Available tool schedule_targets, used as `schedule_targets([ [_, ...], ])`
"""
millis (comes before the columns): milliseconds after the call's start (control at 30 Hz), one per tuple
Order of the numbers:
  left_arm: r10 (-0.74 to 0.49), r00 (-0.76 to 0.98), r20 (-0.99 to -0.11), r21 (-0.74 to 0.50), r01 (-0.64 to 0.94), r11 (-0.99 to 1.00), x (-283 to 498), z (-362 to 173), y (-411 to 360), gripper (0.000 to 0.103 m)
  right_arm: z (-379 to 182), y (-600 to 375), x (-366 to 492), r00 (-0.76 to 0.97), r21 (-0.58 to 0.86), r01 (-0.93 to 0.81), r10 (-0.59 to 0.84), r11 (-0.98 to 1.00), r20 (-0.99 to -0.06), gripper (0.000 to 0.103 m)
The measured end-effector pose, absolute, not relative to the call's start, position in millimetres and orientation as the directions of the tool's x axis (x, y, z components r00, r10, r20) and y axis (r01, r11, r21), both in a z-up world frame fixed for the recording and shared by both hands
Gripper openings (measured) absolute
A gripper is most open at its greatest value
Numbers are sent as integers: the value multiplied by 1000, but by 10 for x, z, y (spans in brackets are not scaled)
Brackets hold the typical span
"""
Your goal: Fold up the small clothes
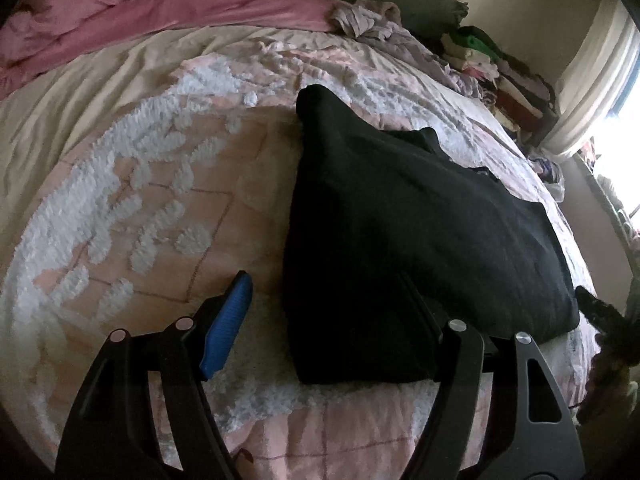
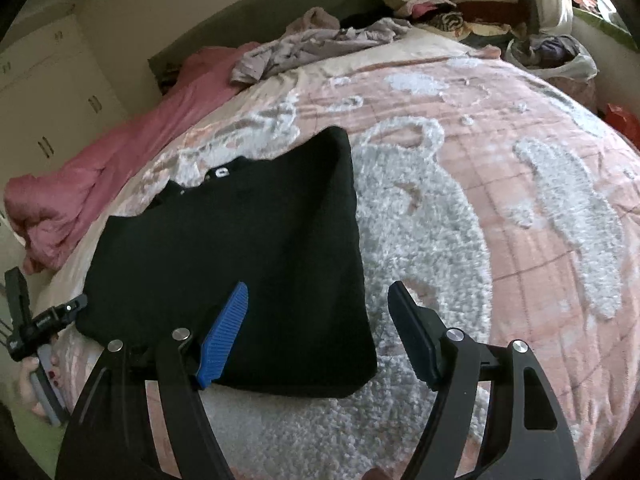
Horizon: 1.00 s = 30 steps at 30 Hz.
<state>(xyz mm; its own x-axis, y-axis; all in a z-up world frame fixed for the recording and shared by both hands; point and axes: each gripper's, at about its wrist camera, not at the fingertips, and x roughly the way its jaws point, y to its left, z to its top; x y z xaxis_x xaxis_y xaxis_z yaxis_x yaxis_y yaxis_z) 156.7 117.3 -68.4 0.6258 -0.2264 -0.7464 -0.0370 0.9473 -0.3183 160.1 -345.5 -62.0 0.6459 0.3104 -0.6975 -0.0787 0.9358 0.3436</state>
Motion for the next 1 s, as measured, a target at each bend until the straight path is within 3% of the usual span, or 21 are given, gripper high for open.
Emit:
schedule_targets([
  [33,-239,626,-743,-326,-27,945,1564,-680,1156,43,-655,-3471,1616,639,354,-69,314,933,-702,66],
  [133,-265,623,-735,-337,3,941,1565,-666,1104,23,-669,-3523,1615,641,380,-64,330,923,-693,64],
  [167,-267,622,-736,-332,13,943,1560,-659,1082,20,-661,-3526,1609,643,383,-67,333,921,-690,60],
  [200,-266,623,-736,-329,14,944,1557,-651,1077,16,-656,-3525,1604,644,385,-74,338,920,-686,44],
  [300,-257,632,-731,-317,18,948,1526,-592,1072,9,-642,-3497,1594,637,398,-104,368,911,-677,10],
  [433,-239,635,-734,-292,22,956,1492,-514,1077,9,-450,-3468,1507,690,348,-128,336,929,-642,9],
  [567,-225,601,-766,-276,8,961,1543,-639,1074,11,-584,-3417,1558,644,272,-99,270,957,-716,11],
  [667,-221,595,-773,-270,6,963,1557,-683,1080,14,-695,-3449,1609,619,254,-57,234,965,-750,19],
  [833,-198,596,-778,-257,-14,966,1548,-662,1118,29,-688,-3508,1616,625,264,-36,228,964,-746,32],
  [900,-182,607,-774,-243,-20,970,1519,-594,1124,30,-611,-3476,1583,648,231,-39,200,972,-734,44],
  [1000,-113,650,-752,-177,-34,984,1438,-448,1081,29,-442,-3410,1495,699,210,-92,213,973,-682,52],
])
